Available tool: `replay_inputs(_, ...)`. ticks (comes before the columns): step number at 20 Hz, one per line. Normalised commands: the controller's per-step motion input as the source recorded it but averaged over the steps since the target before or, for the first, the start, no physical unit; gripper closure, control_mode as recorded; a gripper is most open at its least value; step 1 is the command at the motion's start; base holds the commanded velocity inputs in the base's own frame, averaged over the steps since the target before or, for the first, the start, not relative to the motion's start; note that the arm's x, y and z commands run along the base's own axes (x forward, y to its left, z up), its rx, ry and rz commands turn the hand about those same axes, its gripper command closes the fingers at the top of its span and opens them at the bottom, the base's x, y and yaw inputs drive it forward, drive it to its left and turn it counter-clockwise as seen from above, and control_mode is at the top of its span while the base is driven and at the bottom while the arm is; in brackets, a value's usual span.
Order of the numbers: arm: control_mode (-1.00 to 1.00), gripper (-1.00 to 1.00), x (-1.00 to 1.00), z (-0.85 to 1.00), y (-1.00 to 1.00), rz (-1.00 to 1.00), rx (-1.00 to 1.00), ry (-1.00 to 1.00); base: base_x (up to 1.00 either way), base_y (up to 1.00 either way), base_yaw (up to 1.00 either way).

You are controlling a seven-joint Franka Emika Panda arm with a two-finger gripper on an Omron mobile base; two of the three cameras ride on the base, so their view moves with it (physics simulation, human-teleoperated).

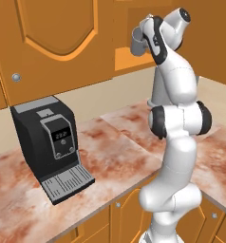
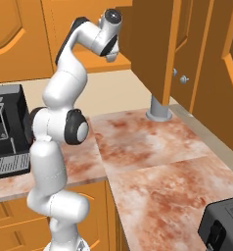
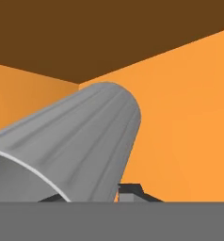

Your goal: There is a bowl on the dining counter. Grab a lemon wedge from the fridge and place it in the bowl. Then get the liquor bottle and glass cup from the cabinet and place them next to the bowl.

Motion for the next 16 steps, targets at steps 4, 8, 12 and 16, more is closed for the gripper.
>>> replay_inputs(4,-1.0,1.0,0.0,-0.03,0.0,0.0,0.0,-0.01,0.0,0.0,0.0)
replay_inputs(8,-1.0,1.0,-0.29,0.07,0.0,0.0,0.0,-0.07,0.0,0.0,0.0)
replay_inputs(12,-1.0,1.0,-0.95,0.46,0.0,0.0,0.0,-0.11,0.0,0.0,0.0)
replay_inputs(16,-1.0,1.0,-1.0,0.57,0.0,0.01,0.0,-0.03,0.0,0.0,0.0)
